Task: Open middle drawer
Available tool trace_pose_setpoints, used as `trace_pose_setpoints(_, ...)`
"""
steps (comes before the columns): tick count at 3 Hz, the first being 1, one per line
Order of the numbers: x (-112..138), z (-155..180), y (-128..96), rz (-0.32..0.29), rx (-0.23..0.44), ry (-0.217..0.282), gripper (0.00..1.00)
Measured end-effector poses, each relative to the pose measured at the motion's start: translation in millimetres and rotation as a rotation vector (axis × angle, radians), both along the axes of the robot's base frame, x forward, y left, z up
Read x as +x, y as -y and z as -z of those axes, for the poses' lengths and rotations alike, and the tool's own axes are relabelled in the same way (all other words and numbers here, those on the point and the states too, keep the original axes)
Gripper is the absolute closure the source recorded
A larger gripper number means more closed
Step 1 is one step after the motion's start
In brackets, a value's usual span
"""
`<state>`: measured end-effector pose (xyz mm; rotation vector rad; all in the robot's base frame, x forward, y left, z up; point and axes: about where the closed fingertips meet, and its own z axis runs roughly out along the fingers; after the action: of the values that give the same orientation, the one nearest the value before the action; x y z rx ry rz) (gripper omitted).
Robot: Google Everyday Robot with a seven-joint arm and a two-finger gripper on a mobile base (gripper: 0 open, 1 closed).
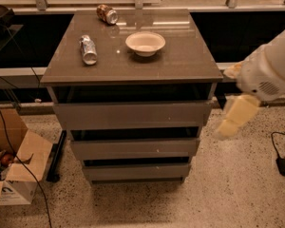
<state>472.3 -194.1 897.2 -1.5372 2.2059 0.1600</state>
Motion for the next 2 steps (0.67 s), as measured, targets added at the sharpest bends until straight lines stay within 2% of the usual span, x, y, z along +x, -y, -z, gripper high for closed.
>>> trace_pose_setpoints(1,27,67,-28,0.051,0.036,-0.023,0.0)
trace_pose_setpoints(2,22,106,-28,0.068,0.07,-0.06,0.0)
